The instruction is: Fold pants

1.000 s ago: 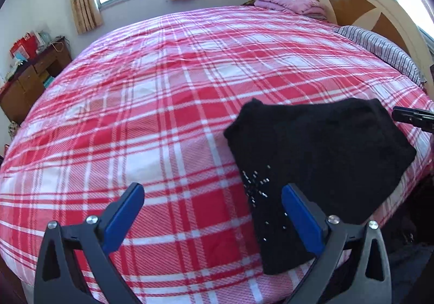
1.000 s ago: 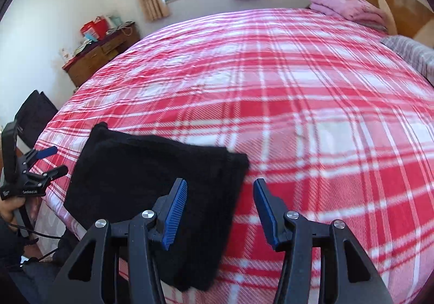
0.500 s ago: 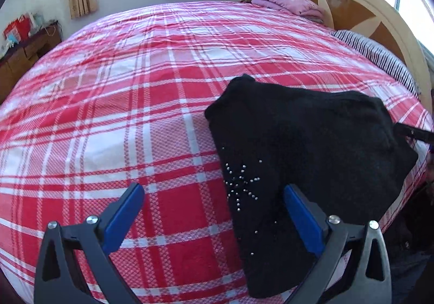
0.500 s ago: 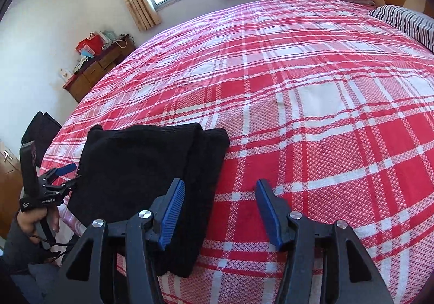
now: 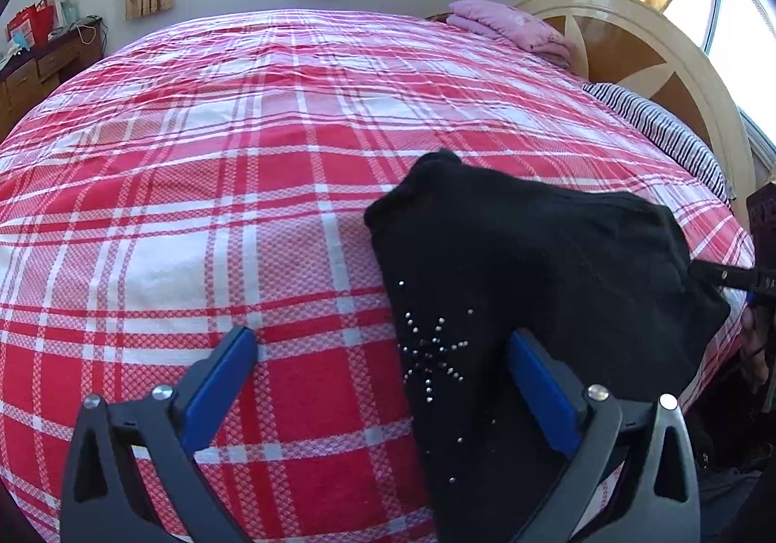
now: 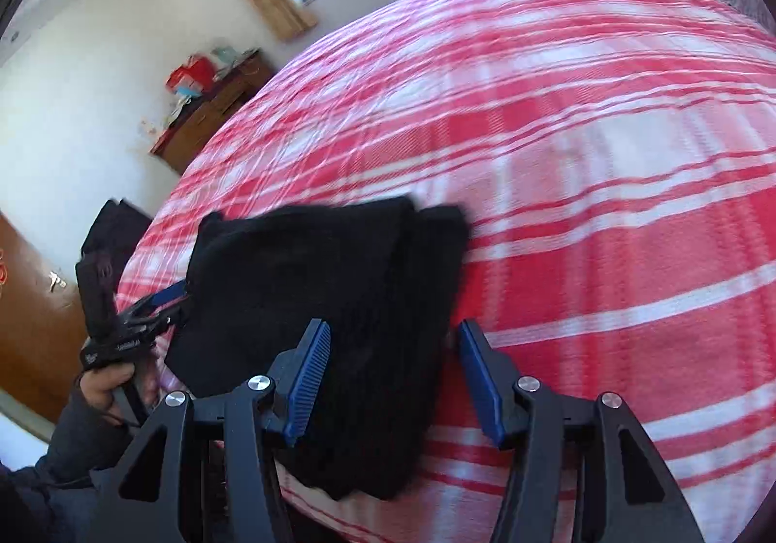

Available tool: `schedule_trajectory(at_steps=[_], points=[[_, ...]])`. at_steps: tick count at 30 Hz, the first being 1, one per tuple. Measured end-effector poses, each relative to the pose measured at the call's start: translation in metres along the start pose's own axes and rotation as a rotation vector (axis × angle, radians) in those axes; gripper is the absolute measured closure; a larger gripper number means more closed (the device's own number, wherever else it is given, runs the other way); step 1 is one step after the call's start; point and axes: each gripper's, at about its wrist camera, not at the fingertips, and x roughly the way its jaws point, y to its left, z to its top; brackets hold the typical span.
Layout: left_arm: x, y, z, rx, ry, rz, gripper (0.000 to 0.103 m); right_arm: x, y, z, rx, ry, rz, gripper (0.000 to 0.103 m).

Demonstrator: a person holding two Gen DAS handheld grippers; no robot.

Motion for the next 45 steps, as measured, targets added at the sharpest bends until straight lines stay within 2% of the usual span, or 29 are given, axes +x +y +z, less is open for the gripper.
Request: schedule_trajectory(at_steps=[2, 5, 6, 8, 10, 12, 14, 15, 16, 19, 26, 29, 33, 35, 41, 45], points=[[0.000, 0.000, 0.001, -0.006, -0.003, -0.015, 0.000, 0.005, 0.007, 0.002, -0.017, 0.005, -0.035, 0.047], [0.000, 0.002, 0.002, -0.010, -0.006, -0.048, 0.000, 0.006, -0.001, 0.005, 0.033, 0.009, 0.002, 0.047], [0.000, 0.002, 0.003, -0.012, -0.007, -0.054, 0.003, 0.005, -0.003, 0.004, 0.042, 0.008, 0.014, 0.049], [-0.002, 0.001, 0.004, -0.011, -0.011, -0.067, 0.015, 0.003, -0.007, 0.003, 0.057, 0.003, 0.027, 0.053], [-0.003, -0.001, 0.005, -0.016, -0.008, -0.094, 0.034, 0.002, -0.012, 0.002, 0.080, -0.002, 0.046, 0.058], [-0.004, -0.003, 0.006, -0.015, -0.004, -0.106, 0.038, 0.000, -0.013, 0.001, 0.084, -0.010, 0.057, 0.062], [-0.004, -0.003, 0.006, -0.020, -0.002, -0.120, 0.047, -0.002, -0.010, 0.000, 0.075, -0.020, 0.071, 0.068], [-0.001, -0.002, 0.006, -0.038, 0.016, -0.174, 0.069, -0.003, -0.009, 0.000, 0.072, -0.025, 0.088, 0.071], [0.000, 0.000, 0.007, -0.065, 0.024, -0.205, 0.074, -0.004, -0.008, 0.000, 0.070, -0.028, 0.097, 0.072], [0.000, 0.001, 0.008, -0.070, 0.021, -0.214, 0.084, -0.005, -0.004, 0.002, 0.061, -0.034, 0.100, 0.073], [-0.014, 0.009, 0.012, -0.105, 0.010, -0.256, 0.091, -0.014, 0.009, 0.015, 0.029, -0.053, 0.121, 0.075], [-0.027, 0.015, 0.015, -0.118, -0.010, -0.289, 0.091, -0.014, 0.026, 0.032, -0.024, -0.060, 0.122, 0.076], [-0.047, 0.029, 0.022, -0.125, -0.060, -0.260, 0.091, -0.001, 0.063, 0.066, -0.132, -0.054, 0.119, 0.076], [-0.059, 0.043, 0.026, -0.138, -0.097, -0.216, 0.091, 0.011, 0.081, 0.083, -0.174, -0.044, 0.127, 0.076], [-0.088, 0.083, 0.033, -0.158, -0.192, -0.015, 0.091, 0.055, 0.139, 0.125, -0.290, -0.022, 0.162, 0.076], [-0.098, 0.106, 0.035, -0.188, -0.229, 0.058, 0.091, 0.083, 0.177, 0.141, -0.343, -0.013, 0.185, 0.077]])
